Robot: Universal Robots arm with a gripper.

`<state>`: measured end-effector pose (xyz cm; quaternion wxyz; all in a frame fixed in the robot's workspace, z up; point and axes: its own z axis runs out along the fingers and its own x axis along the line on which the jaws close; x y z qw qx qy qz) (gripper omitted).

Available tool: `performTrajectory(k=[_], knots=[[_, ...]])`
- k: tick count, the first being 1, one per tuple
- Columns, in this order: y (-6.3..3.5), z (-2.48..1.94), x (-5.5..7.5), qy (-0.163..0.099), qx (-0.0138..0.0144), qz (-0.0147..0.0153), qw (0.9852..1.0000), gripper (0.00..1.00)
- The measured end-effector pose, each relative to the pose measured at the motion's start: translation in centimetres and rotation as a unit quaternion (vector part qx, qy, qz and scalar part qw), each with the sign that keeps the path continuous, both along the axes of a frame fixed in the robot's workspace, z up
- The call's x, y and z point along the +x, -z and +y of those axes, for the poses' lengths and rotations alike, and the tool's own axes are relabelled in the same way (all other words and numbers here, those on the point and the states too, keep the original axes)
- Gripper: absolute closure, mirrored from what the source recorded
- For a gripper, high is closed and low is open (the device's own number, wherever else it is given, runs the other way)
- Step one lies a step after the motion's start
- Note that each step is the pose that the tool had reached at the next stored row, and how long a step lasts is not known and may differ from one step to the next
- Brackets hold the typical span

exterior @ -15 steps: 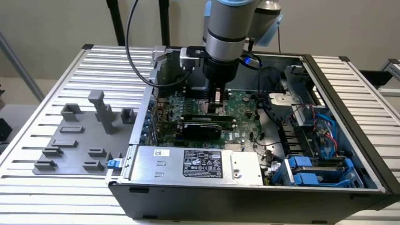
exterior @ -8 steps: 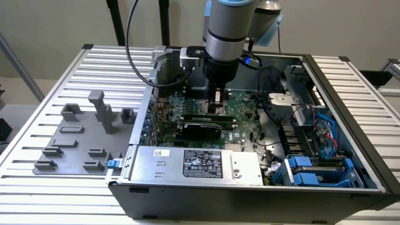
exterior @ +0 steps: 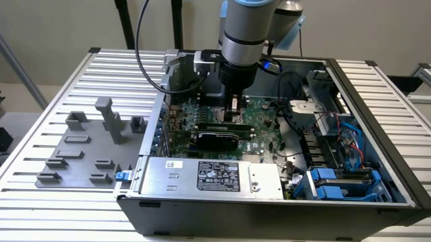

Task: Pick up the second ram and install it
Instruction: 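Press down the second ram until it locks into place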

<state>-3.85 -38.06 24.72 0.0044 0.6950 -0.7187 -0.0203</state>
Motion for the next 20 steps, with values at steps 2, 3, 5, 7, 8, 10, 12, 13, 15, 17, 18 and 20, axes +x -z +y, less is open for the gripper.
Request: performTrajectory(k=[2,3,5,7,8,10,12,13,15,17,18,20], knots=[[0.01,0.00,0.0,0.000,0.0000,0.0000,1.0000,1.00],[0.09,0.00,0.0,0.000,0.0001,0.0000,1.0000,1.00],[0.42,0.02,0.0,0.000,0.0001,0.0000,1.0000,1.00],[0.73,0.05,-0.1,0.000,0.0001,0.0000,1.0000,1.00],[0.88,0.06,-0.1,0.000,0.0001,0.0000,1.0000,1.00],[1.10,0.06,-0.1,0.000,0.0002,0.0000,1.0000,1.00],[1.33,0.06,-0.1,0.000,0.0002,0.0000,1.0000,1.00],[1.45,0.06,-0.1,0.000,0.0001,0.0000,1.0000,1.00],[1.68,0.06,-0.1,0.000,-0.0001,0.0001,1.0000,1.00],[1.85,0.05,-0.1,0.000,-0.0005,0.0003,1.0000,1.00],[1.95,0.05,-0.1,0.000,0.0000,0.0000,1.0000,1.00],[2.05,0.05,-0.1,0.000,-0.0002,0.0002,1.0000,1.00]])
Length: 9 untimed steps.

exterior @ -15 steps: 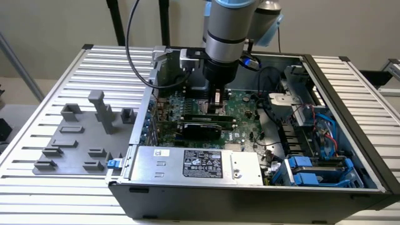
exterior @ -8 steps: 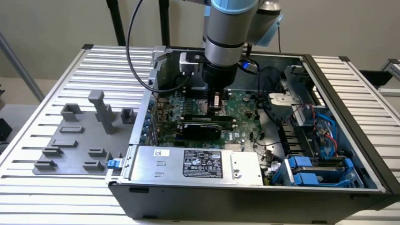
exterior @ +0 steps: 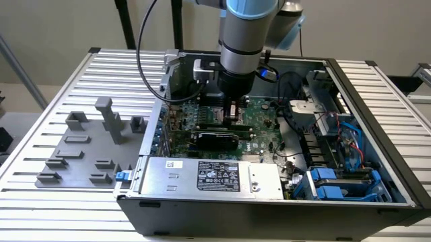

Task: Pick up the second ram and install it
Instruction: 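Press down the second ram until it locks into place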

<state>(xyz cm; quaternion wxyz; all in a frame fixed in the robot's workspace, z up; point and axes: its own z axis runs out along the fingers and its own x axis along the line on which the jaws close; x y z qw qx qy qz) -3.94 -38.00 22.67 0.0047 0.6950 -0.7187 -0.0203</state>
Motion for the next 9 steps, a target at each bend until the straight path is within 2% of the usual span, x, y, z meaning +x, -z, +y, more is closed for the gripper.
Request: performTrajectory(k=[6,9], knots=[[-0.12,0.02,0.0,0.000,0.0009,-0.0004,1.0000,1.00],[-1.24,0.01,0.0,0.000,0.0004,0.0001,1.0000,1.00]])
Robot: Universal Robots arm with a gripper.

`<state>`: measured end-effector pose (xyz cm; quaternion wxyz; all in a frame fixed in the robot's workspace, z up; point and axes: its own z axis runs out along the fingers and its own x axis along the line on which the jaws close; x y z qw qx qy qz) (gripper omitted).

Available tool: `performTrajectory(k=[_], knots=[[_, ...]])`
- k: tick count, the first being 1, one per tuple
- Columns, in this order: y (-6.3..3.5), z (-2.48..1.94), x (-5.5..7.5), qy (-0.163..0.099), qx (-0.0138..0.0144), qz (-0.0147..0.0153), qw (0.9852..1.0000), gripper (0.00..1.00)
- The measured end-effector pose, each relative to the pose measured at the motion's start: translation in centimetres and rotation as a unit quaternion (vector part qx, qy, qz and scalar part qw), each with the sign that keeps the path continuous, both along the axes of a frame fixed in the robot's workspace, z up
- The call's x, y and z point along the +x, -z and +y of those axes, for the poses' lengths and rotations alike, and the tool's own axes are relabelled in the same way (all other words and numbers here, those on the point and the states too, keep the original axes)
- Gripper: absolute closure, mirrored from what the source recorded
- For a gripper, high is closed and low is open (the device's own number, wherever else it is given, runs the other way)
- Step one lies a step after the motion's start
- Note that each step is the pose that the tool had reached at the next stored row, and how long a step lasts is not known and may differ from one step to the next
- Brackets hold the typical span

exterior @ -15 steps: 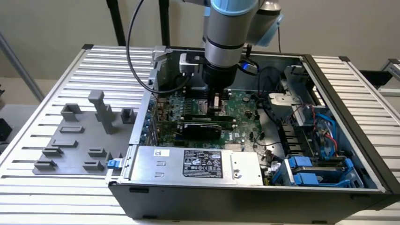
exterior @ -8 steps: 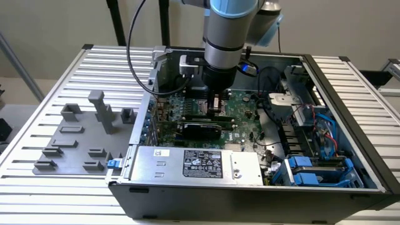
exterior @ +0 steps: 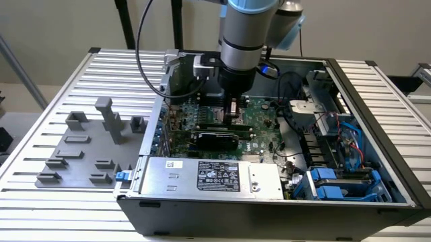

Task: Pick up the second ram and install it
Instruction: 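Press down the second ram until it locks into place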

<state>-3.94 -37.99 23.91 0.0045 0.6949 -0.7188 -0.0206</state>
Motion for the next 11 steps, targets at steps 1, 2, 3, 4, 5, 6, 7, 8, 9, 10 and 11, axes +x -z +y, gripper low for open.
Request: performTrajectory(k=[1,2,3,4,5,6,7,8,9,10,11], knots=[[-0.34,0.00,0.00,0.000,0.0002,0.0000,1.0000,1.00],[-0.59,0.00,0.00,0.000,0.0000,0.0001,1.0000,1.00],[-0.68,0.00,0.00,0.000,0.0000,0.0001,1.0000,1.00],[-0.67,0.00,0.00,0.000,0.0001,0.0001,1.0000,1.00],[-0.67,0.00,0.00,0.000,0.0001,0.0001,1.0000,1.00],[-0.67,0.00,0.00,0.000,0.0001,0.0001,1.0000,1.00],[-0.67,0.00,0.00,0.000,0.0001,0.0001,1.0000,1.00],[-0.68,0.00,0.00,0.000,0.0000,0.0001,1.0000,1.00],[-0.68,0.00,0.00,0.000,0.0000,0.0001,1.0000,1.00],[-0.68,0.00,0.00,0.000,0.0000,0.0001,1.0000,1.00],[-0.68,0.00,0.00,0.000,0.0000,0.0001,1.0000,1.00]])
